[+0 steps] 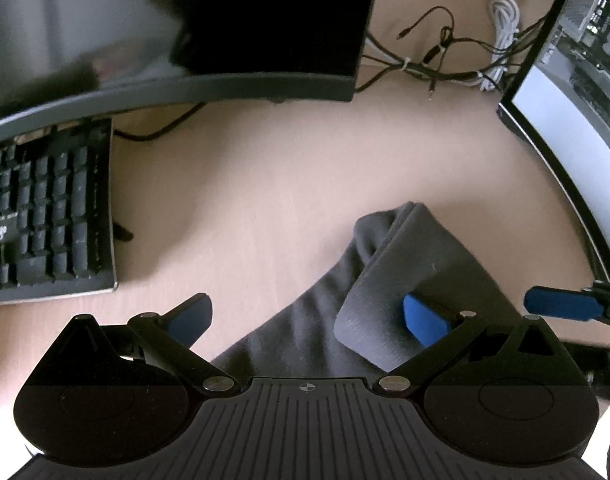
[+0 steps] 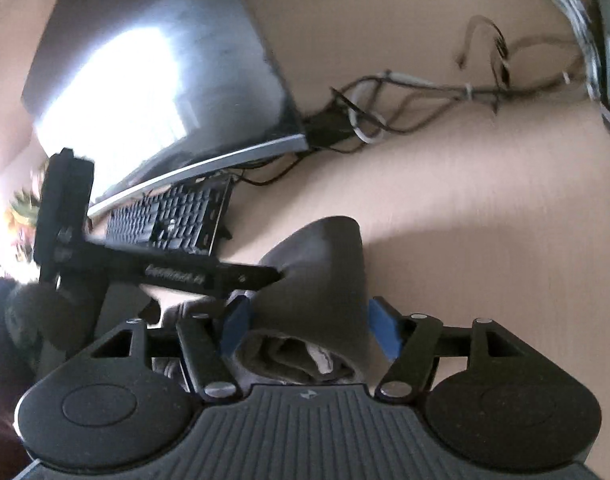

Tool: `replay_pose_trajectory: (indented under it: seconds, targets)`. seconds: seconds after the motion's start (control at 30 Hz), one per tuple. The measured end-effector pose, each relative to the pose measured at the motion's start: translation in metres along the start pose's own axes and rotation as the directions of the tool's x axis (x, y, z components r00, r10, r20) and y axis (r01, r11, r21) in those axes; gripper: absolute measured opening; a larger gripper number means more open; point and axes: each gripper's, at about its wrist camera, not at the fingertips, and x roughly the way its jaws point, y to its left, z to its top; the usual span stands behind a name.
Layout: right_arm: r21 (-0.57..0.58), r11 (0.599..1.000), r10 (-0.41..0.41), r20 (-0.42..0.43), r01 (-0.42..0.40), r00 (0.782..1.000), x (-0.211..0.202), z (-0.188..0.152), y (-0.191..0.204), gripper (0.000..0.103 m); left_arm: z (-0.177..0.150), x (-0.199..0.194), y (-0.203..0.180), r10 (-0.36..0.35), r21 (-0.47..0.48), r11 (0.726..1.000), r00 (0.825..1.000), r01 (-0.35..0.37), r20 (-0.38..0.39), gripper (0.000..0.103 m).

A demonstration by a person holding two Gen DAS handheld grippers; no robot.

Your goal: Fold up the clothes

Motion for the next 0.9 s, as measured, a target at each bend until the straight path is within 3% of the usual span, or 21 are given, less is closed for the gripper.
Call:
replay_pose_trajectory:
  seconds: [0.2, 0.37, 0.5, 0.6, 0.73, 0.9]
  targets:
    - [0.061, 0.998, 0.029, -0.025, -0.027, 0.999, 0.032, 0.004, -0.018, 0.072, -0.006, -0.001, 0.018, -0.01, -0.073, 0.997, 1.0, 0.009, -0.02, 0.103]
    - [-0.045, 0.999, -0.009, -0.044, 0.007, 0.999, 0.037, 0.005, 0.007, 0.059, -0.009, -0.01, 0.035, 0.002, -0.132, 0.991, 1.0, -0.004, -0.016, 0.103]
    - [-0.167, 0.984, -0.069, -0.035, 0.063, 0.997, 0.041, 0.0, 0.03, 0.057, -0.01, -0.019, 0.049, 0.018, -0.175, 0.984, 1.0, -0.017, 0.003, 0.103]
    - [-0.337, 0.933, -0.139, -0.011, 0.127, 0.99, 0.047, -0.01, 0.057, 0.057, -0.008, -0.027, 0.066, 0.031, -0.224, 0.974, 0.999, -0.024, 0.027, 0.103]
    - [-0.521, 0.835, -0.194, 0.019, 0.175, 0.981, 0.056, -0.023, 0.09, 0.057, -0.005, -0.042, 0.084, 0.031, -0.287, 0.958, 0.998, -0.015, 0.052, 0.103]
    - [-0.684, 0.707, -0.214, 0.035, 0.179, 0.976, 0.066, -0.036, 0.12, 0.061, -0.001, -0.048, 0.06, 0.0, -0.23, 0.973, 0.997, 0.017, 0.072, 0.103]
